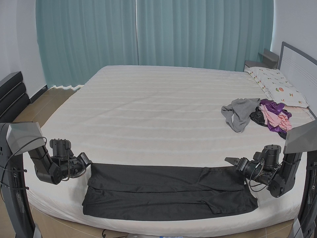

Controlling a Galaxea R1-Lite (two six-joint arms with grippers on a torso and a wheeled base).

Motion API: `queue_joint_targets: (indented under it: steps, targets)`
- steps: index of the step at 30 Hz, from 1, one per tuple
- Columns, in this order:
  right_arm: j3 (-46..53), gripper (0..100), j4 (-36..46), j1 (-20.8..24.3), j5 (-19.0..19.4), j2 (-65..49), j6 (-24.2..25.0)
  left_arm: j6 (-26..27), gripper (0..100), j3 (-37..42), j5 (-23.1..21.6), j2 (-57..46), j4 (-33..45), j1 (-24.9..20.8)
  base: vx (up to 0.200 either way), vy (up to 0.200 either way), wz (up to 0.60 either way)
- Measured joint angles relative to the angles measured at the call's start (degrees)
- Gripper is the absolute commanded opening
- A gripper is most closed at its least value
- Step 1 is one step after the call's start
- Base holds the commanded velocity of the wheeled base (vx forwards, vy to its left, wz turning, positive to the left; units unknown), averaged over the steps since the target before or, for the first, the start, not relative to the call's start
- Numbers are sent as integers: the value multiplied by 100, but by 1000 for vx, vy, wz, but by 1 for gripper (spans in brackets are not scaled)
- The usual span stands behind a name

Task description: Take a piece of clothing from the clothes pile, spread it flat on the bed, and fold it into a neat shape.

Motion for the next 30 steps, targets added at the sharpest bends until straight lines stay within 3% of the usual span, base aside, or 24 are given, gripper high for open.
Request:
queue_joint_targets:
  steps: [12,13,30]
  targets:
    - [-252,100,93,-88,-11,466,-133,-22,0,-11,2,13,7,16,0,0,0]
    - [-269,0,93,-93,-11,496,-134,-22,0,-9,2,13,7,16,0,0,0]
    - [-438,0,-206,-104,-52,653,-148,-18,0,-13,9,13,2,11,0,0,0]
